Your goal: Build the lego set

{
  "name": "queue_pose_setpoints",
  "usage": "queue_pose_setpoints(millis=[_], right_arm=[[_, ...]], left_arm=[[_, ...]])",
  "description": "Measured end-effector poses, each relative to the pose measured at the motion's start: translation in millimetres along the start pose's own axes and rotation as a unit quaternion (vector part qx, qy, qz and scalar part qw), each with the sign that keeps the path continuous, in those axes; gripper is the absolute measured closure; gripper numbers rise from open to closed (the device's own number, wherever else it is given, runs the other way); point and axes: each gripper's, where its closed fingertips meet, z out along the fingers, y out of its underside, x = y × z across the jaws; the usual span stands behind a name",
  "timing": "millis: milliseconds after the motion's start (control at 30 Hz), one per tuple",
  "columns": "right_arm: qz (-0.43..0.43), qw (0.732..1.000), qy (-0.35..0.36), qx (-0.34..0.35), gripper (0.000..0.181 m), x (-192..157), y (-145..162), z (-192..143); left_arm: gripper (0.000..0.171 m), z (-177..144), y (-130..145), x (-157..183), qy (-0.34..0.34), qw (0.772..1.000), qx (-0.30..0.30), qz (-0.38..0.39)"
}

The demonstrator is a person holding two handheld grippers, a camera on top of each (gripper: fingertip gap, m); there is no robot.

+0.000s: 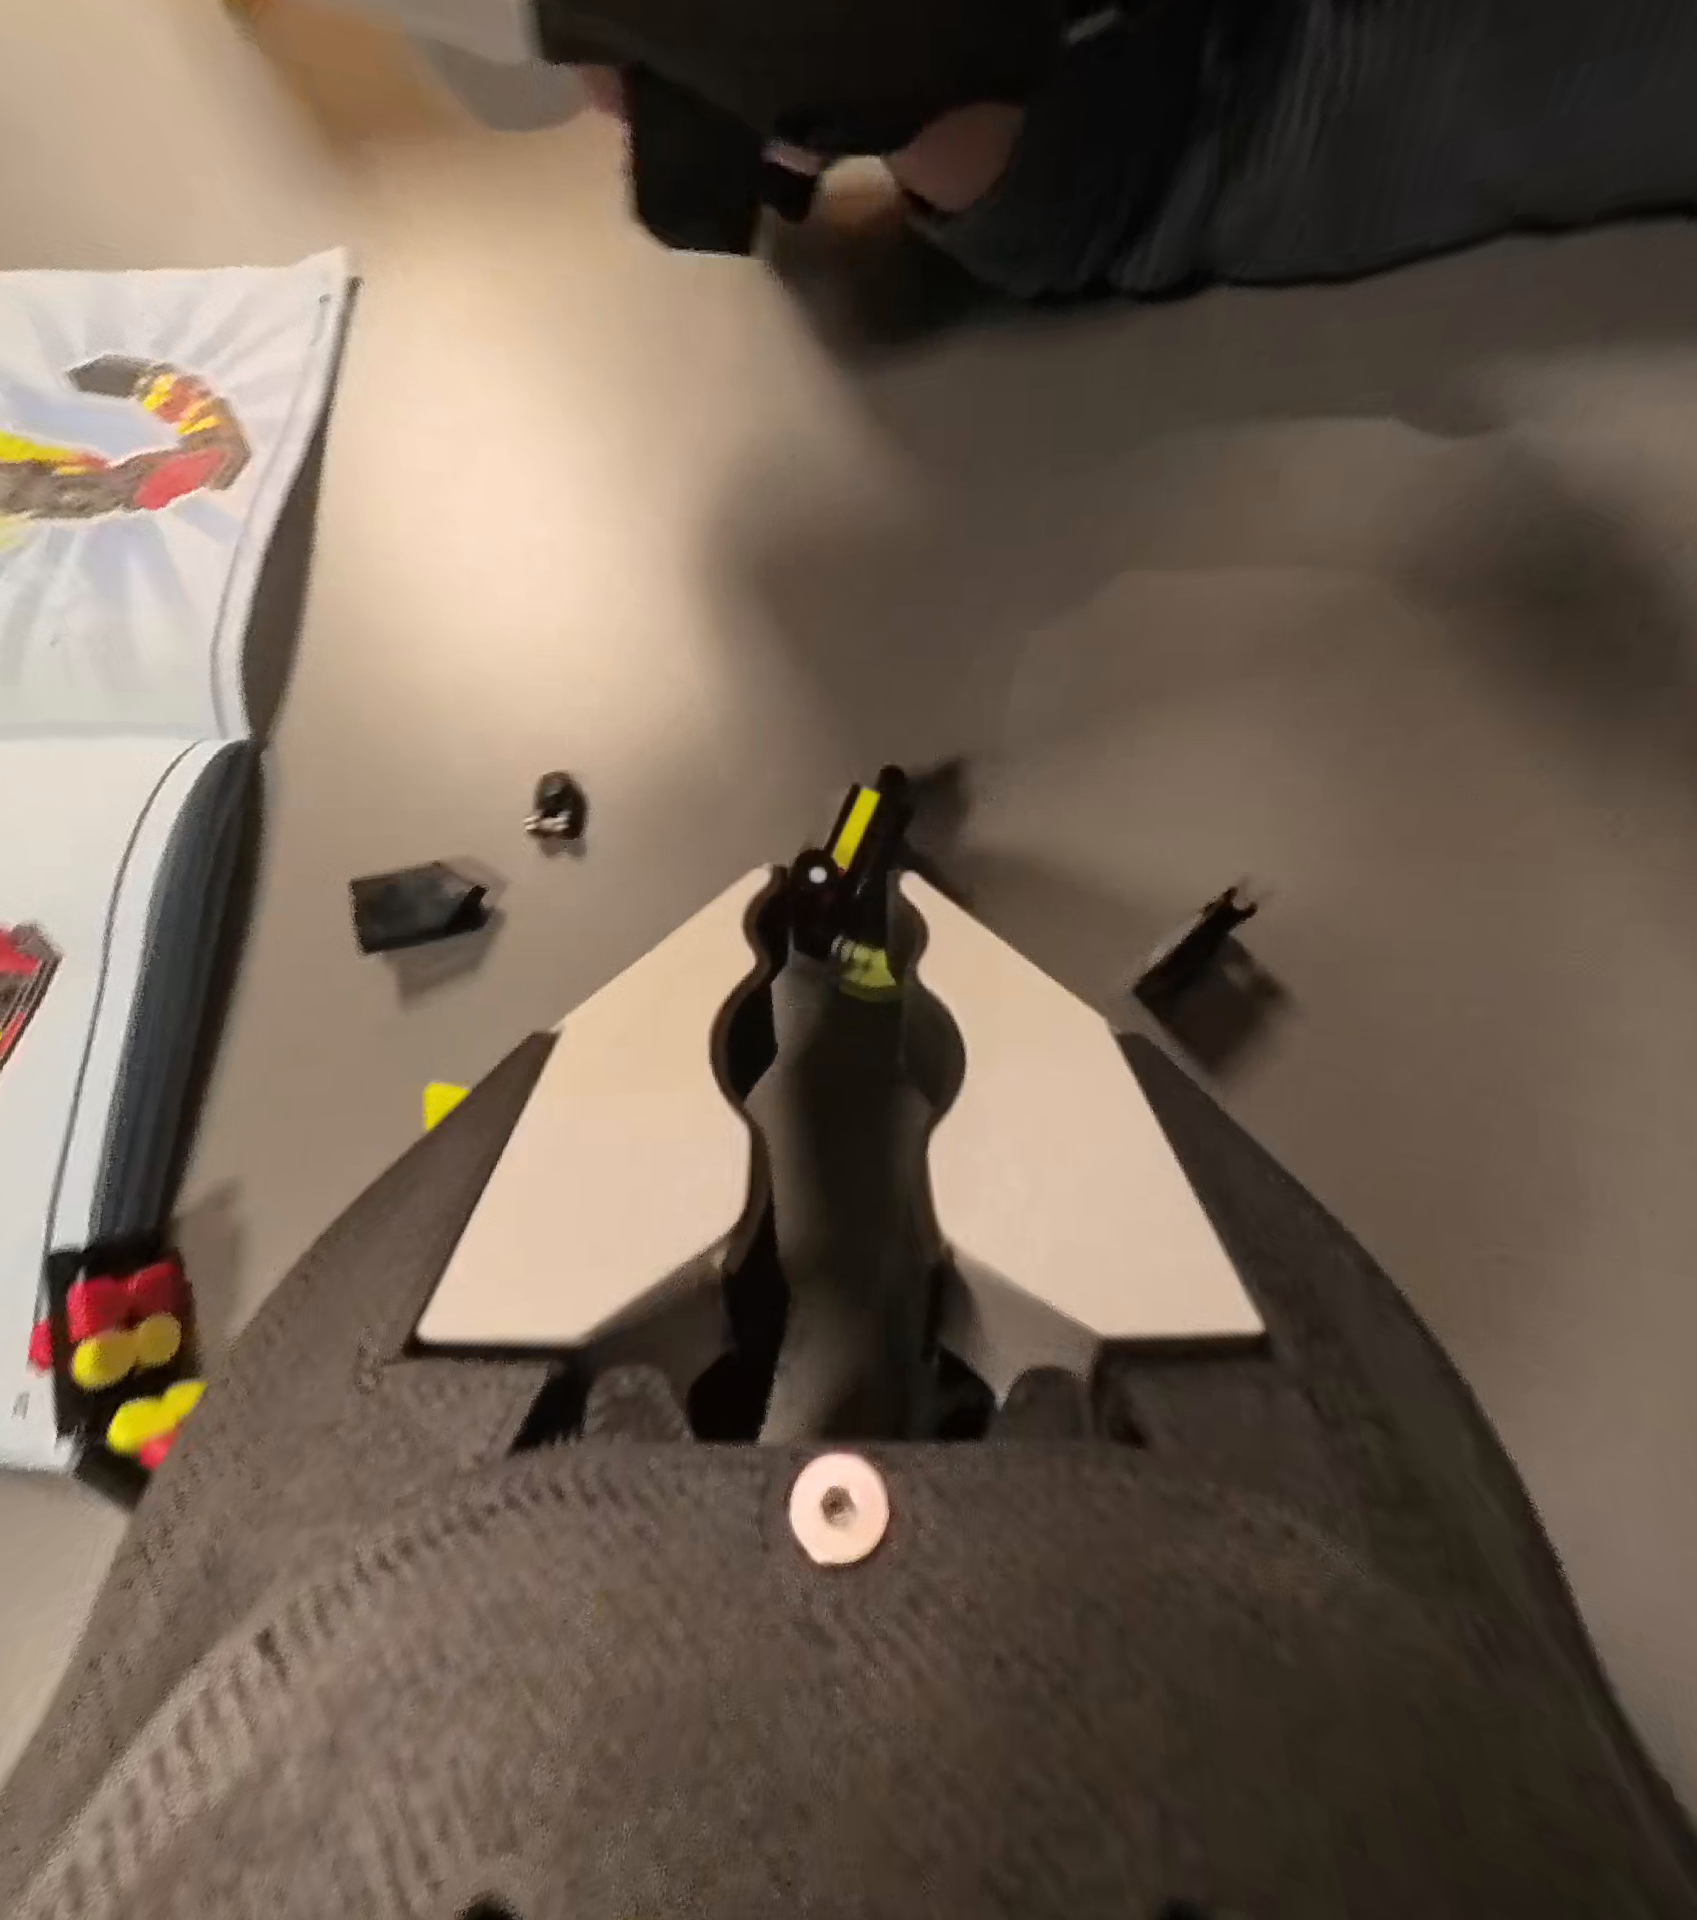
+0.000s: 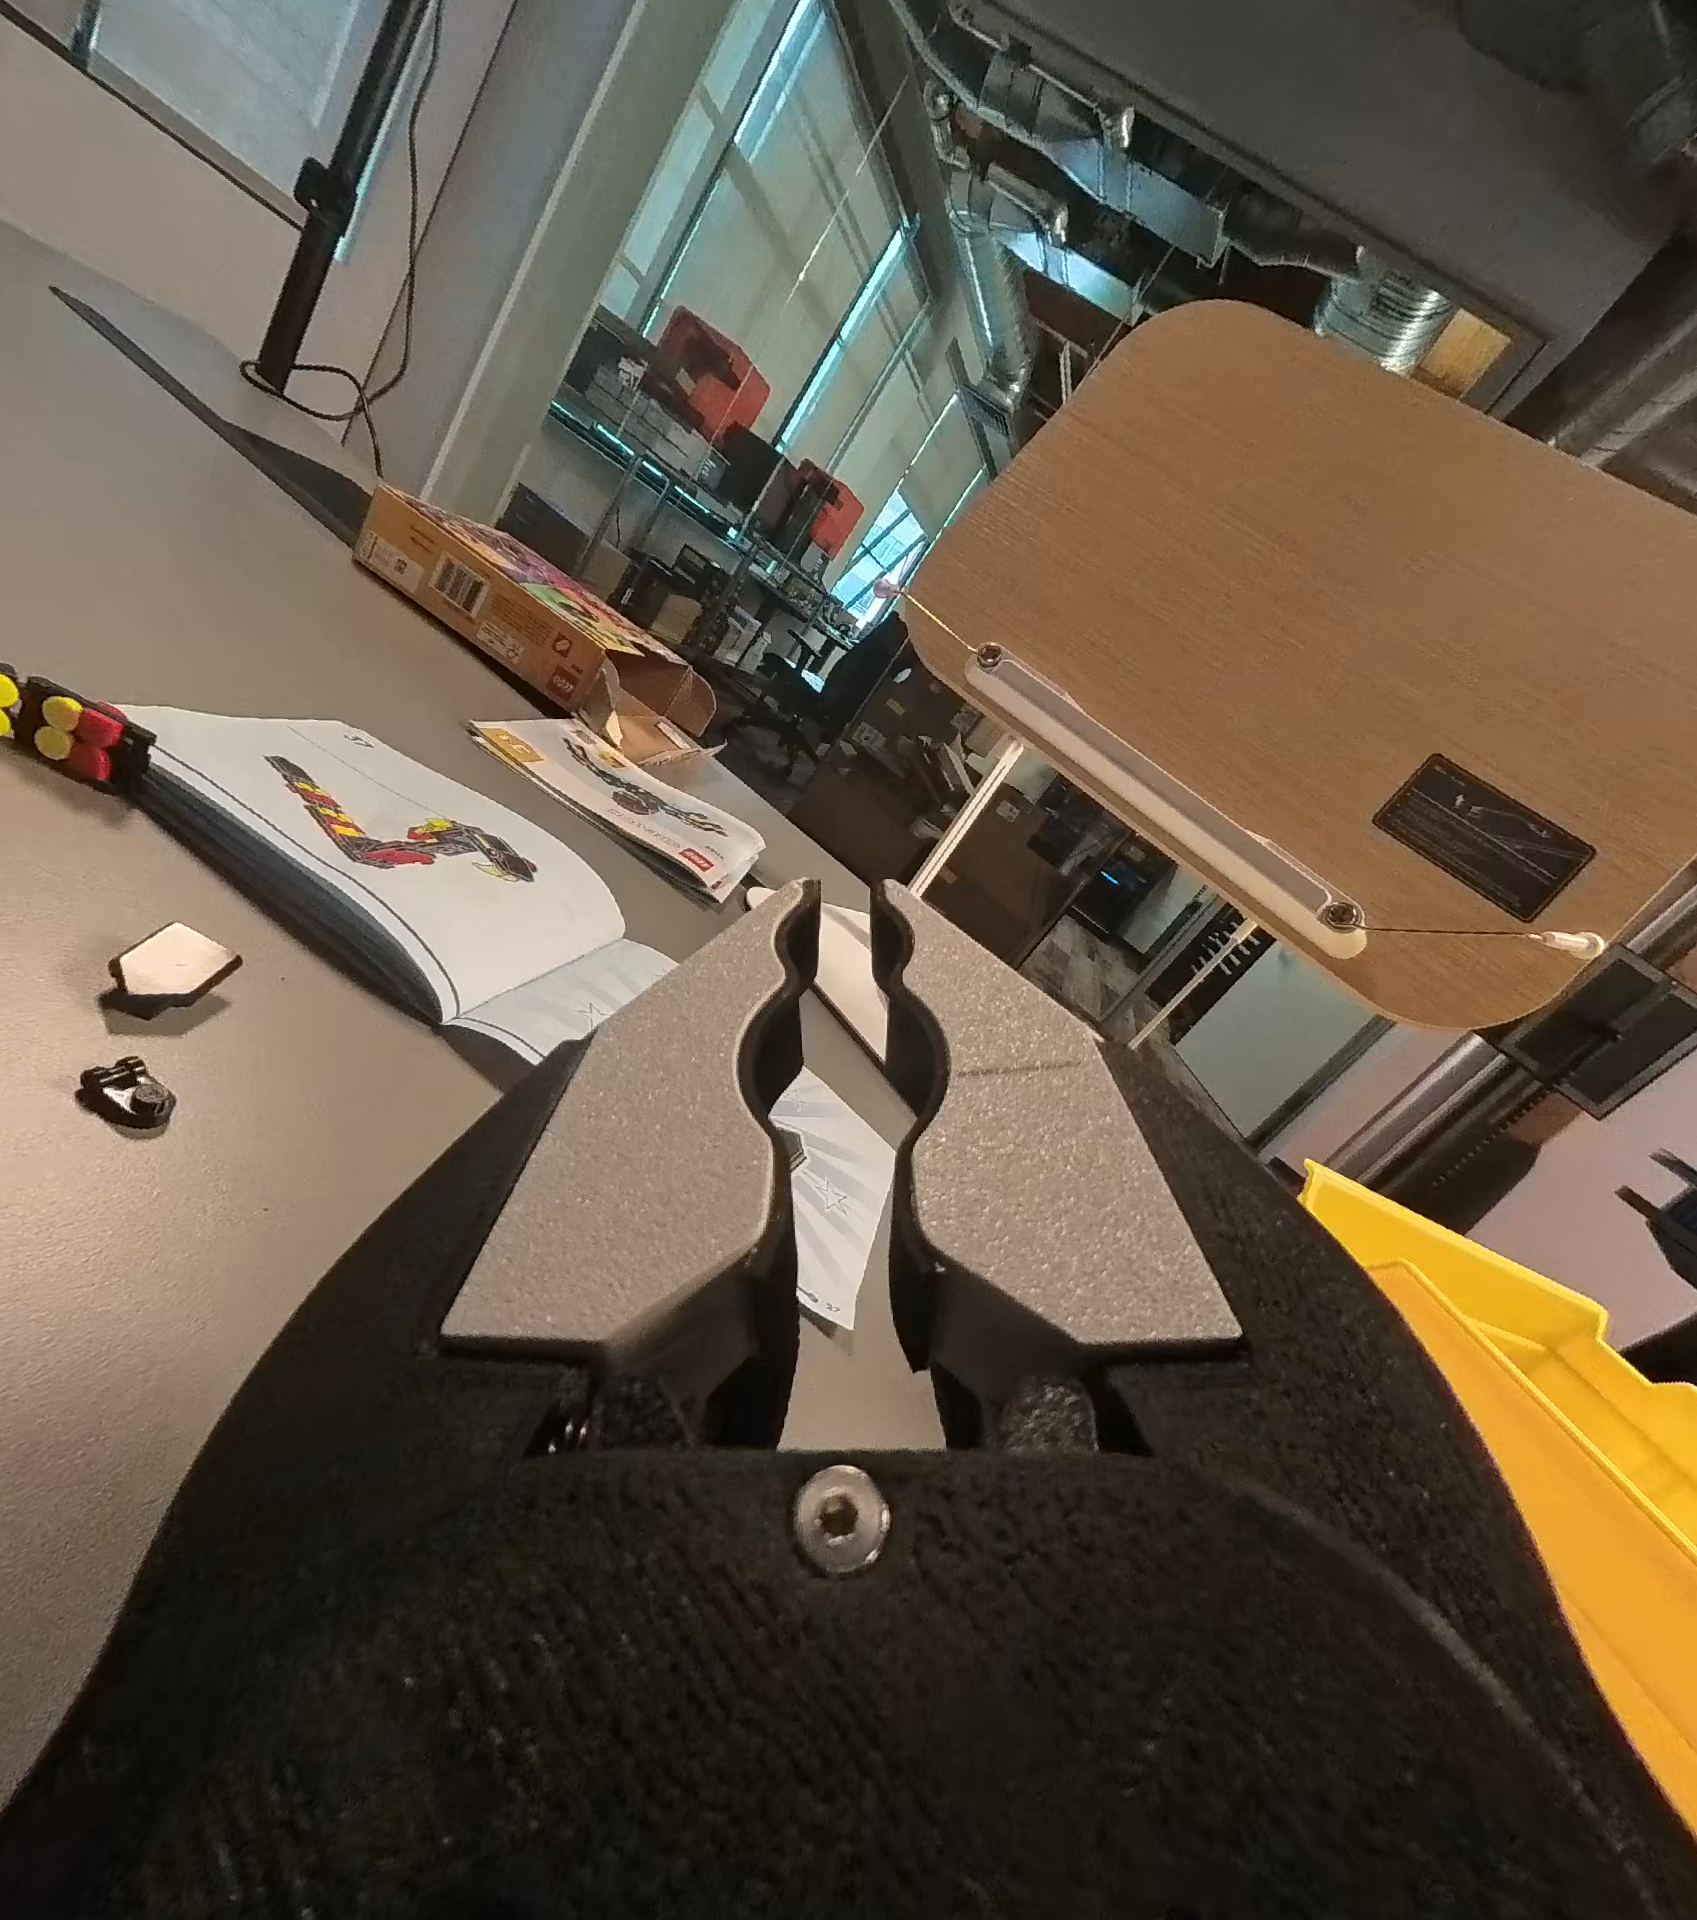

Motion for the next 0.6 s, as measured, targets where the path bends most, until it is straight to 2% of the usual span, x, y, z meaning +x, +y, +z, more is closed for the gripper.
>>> queue_pose_setpoints(millis=[167,267,467,533,600], right_arm=[[0.000,1.000,0.000,0.001,0.174,0.0,-0.8,-0.5],[-0.003,1.000,-0.003,0.004,0.173,-1.5,-2.6,-1.5],[0.002,1.000,-0.023,0.016,0.169,-15.3,-19.1,-27.2],[0.034,0.998,-0.056,0.018,0.167,-36.2,-33.5,-45.4],[0.058,0.991,-0.116,0.018,0.165,-67.8,-50.8,-66.4]], left_arm=[[0.156,-28.1,-15.4,-15.4,-0.027,0.988,0.106,-0.112],[0.156,-46.1,-15.8,-24.7,-0.062,0.976,0.151,-0.141],[0.156,-74.2,-9.4,-32.2,-0.151,0.964,0.184,-0.114],[0.156,-81.3,-10.8,-33.2,-0.173,0.960,0.199,-0.091],[0.155,-85.5,-13.4,-32.5,-0.184,0.957,0.214,-0.072]])
